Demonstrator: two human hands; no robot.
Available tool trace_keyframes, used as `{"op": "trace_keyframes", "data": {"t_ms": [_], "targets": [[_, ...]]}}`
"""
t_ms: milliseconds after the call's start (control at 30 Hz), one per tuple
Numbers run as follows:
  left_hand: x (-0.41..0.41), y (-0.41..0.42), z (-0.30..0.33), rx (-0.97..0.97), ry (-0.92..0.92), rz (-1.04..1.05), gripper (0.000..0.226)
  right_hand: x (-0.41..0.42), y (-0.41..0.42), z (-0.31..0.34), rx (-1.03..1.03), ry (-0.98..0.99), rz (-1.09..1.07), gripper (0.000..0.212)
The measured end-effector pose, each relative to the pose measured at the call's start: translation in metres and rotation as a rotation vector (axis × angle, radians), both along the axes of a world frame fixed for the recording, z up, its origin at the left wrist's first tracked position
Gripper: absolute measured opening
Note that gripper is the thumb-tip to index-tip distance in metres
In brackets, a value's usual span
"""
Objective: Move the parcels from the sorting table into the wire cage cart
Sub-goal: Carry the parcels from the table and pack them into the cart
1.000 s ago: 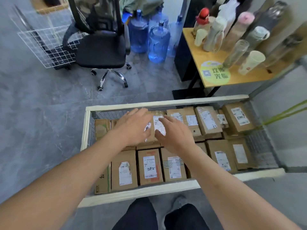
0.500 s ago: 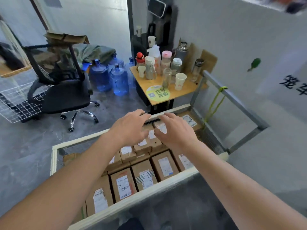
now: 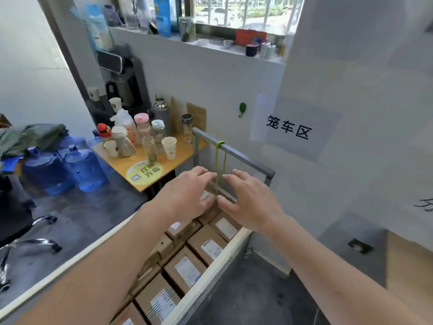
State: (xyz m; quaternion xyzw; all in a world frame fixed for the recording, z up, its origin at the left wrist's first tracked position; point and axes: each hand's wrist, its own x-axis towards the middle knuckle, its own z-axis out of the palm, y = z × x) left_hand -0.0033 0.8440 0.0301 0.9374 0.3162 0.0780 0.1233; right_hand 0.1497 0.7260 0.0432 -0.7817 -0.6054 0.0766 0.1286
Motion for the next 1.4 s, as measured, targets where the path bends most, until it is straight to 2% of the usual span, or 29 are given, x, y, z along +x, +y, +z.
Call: {"op": "trace_keyframes", "data": {"t_ms": [233, 433, 567, 833, 967, 1200, 1400], "targets": [[0.08, 0.004, 0.02, 0.018, -0.021, -0.303, 0.068, 0.041, -0.039, 0.013, 0.0, 0.014, -0.344, 0.072], [0.146, -0.018, 0.035, 0.026, -0.011, -0.585, 0.064, 0.059, -0.087, 0.022, 0.031, 0.044, -0.643, 0.065], [0.192, -0.048, 0.037, 0.027, 0.0, -0.744, 0.063, 0.076, -0.129, 0.018, 0.061, 0.096, -0.814, 0.065], [0.302, -0.143, 0.028, 0.021, 0.005, -1.009, 0.059, 0.128, -0.223, 0.008, 0.061, 0.082, -1.068, 0.061], [0.361, -0.196, 0.019, -0.004, 0.003, -1.102, 0.059, 0.166, -0.271, 0.001, 0.07, 0.073, -1.163, 0.058], [0.444, -0.272, -0.015, -0.077, 0.094, -1.163, 0.061, 0.228, -0.355, -0.019, 0.025, 0.113, -1.3, 0.064], [0.506, -0.33, -0.017, -0.081, 0.085, -1.22, 0.061, 0.274, -0.41, -0.02, 0.005, 0.106, -1.399, 0.06]]}}
